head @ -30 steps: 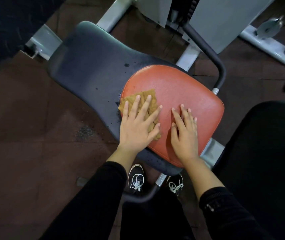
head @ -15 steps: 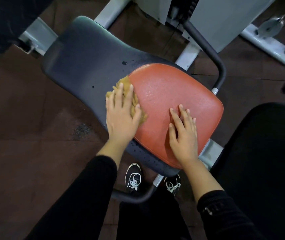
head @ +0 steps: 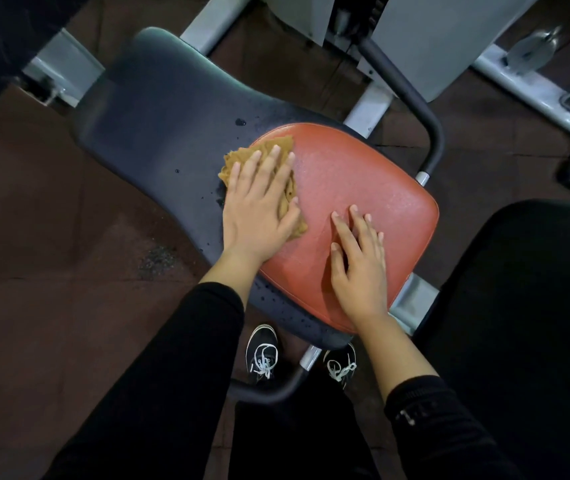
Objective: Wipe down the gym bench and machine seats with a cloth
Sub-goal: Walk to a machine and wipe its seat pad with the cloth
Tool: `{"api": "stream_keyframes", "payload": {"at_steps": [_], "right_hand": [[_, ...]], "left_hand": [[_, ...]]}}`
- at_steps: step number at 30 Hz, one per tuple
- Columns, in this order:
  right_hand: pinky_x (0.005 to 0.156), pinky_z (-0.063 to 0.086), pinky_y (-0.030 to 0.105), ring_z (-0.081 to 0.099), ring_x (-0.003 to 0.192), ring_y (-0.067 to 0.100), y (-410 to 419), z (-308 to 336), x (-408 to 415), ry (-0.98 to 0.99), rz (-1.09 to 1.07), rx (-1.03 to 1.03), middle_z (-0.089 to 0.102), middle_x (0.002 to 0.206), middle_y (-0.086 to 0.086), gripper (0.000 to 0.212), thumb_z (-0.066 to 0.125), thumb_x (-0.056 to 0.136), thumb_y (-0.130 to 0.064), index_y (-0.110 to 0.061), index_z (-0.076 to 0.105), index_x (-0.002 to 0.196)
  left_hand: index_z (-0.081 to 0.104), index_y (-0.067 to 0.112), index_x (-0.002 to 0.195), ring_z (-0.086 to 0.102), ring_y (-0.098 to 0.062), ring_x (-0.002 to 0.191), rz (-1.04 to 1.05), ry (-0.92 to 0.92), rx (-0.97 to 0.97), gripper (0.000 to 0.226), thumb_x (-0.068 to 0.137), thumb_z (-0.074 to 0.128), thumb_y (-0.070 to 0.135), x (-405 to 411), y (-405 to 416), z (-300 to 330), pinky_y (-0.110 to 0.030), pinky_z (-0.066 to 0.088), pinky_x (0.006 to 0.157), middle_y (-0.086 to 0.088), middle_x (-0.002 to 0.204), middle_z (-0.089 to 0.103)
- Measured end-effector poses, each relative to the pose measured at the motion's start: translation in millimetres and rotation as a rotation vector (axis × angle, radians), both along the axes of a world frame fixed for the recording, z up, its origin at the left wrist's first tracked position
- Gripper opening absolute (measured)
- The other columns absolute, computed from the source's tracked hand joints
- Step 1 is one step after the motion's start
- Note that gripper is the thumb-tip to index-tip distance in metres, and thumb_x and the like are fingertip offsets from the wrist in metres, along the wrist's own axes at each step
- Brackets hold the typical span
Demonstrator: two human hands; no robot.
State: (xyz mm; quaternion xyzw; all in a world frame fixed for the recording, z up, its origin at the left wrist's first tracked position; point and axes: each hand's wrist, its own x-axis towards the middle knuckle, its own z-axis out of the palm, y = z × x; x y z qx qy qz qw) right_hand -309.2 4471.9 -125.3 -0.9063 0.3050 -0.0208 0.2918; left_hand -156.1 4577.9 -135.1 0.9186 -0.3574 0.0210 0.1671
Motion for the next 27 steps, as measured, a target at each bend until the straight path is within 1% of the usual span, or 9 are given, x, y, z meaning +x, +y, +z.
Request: {"api": "stream_keyframes", "payload": {"at_steps": [3, 6, 7, 11, 14, 17, 20, 23, 27], "right_hand": [[0.119, 0.001, 0.036, 0.006, 0.146, 0.015, -1, 0, -1, 0.005, 0.008, 0.007, 0.020, 0.156, -0.007, 0.047, 0.041, 0.098, -0.020, -0.032, 0.035, 0.143], [0.119, -0.002, 0.034, 0.004, 0.146, 0.013, -1, -1, -1, -0.002, 0.010, 0.025, 0.018, 0.156, -0.008, 0.046, 0.040, 0.099, -0.022, -0.033, 0.034, 0.144], [0.119, -0.002, 0.034, 0.003, 0.146, 0.012, -1, -2, -1, -0.008, 0.009, 0.033, 0.017, 0.156, -0.008, 0.046, 0.039, 0.099, -0.022, -0.033, 0.033, 0.144], [0.119, -0.003, 0.035, 0.003, 0.146, 0.012, 0, -4, -2, -0.027, 0.002, 0.038, 0.017, 0.157, -0.008, 0.046, 0.039, 0.099, -0.022, -0.033, 0.032, 0.144], [0.118, -0.004, 0.034, 0.002, 0.146, 0.012, -1, -4, -2, -0.024, 0.003, 0.039, 0.016, 0.157, -0.007, 0.046, 0.039, 0.099, -0.021, -0.033, 0.032, 0.144], [0.119, -0.003, 0.036, 0.003, 0.146, 0.014, 0, -4, -1, -0.028, 0.004, 0.042, 0.017, 0.157, -0.007, 0.046, 0.039, 0.099, -0.021, -0.033, 0.033, 0.144], [0.119, -0.001, 0.037, 0.005, 0.146, 0.016, 0, -5, -1, -0.031, 0.001, 0.038, 0.018, 0.156, -0.006, 0.046, 0.039, 0.099, -0.020, -0.032, 0.035, 0.143], [0.119, 0.000, 0.037, 0.007, 0.146, 0.017, -2, -5, -1, -0.024, 0.012, 0.030, 0.020, 0.156, -0.005, 0.046, 0.040, 0.098, -0.020, -0.032, 0.036, 0.143], [0.119, 0.000, 0.036, 0.005, 0.146, 0.015, -5, -4, -2, -0.016, 0.026, 0.039, 0.019, 0.156, -0.007, 0.046, 0.040, 0.099, -0.021, -0.033, 0.034, 0.143]], "left_hand": [[0.038, 0.018, 0.149, 0.028, -0.027, 0.142, 0.163, 0.093, -0.065, 0.060, 0.092, 0.046, 0.036, -2, 6, 1, -0.044, 0.017, 0.119, -0.004, 0.154, 0.035], [0.032, 0.024, 0.150, 0.022, -0.026, 0.143, 0.378, 0.289, -0.179, 0.059, 0.093, 0.039, 0.037, -14, 22, 3, -0.034, 0.018, 0.115, 0.003, 0.158, 0.027], [0.031, 0.026, 0.151, 0.020, -0.026, 0.144, 0.394, 0.312, -0.193, 0.058, 0.094, 0.036, 0.037, -24, 29, 2, -0.032, 0.016, 0.114, 0.004, 0.159, 0.024], [0.036, 0.018, 0.149, 0.014, -0.032, 0.146, 0.159, 0.154, -0.078, 0.055, 0.096, 0.039, 0.035, -70, 43, -10, -0.047, 0.002, 0.119, -0.006, 0.158, 0.025], [0.038, 0.019, 0.148, 0.015, -0.032, 0.146, 0.109, 0.041, 0.018, 0.056, 0.095, 0.042, 0.037, -78, 41, -16, -0.049, -0.004, 0.118, -0.009, 0.156, 0.029], [0.040, 0.022, 0.148, 0.020, -0.028, 0.146, -0.052, -0.053, 0.080, 0.055, 0.096, 0.043, 0.041, -57, 30, -10, -0.050, 0.003, 0.119, -0.006, 0.156, 0.032], [0.043, 0.024, 0.146, 0.028, -0.028, 0.143, -0.182, -0.084, 0.073, 0.053, 0.095, 0.045, 0.040, -22, 11, -3, -0.050, 0.011, 0.118, -0.005, 0.153, 0.037], [0.047, 0.025, 0.143, 0.031, -0.029, 0.141, -0.048, -0.047, 0.055, 0.052, 0.093, 0.045, 0.039, 2, -6, -1, -0.050, 0.011, 0.117, -0.005, 0.152, 0.040], [0.039, 0.023, 0.147, 0.026, -0.030, 0.143, 0.311, 0.155, 0.015, 0.055, 0.094, 0.039, 0.036, 6, -16, 4, -0.049, 0.009, 0.119, -0.007, 0.155, 0.033]]}}
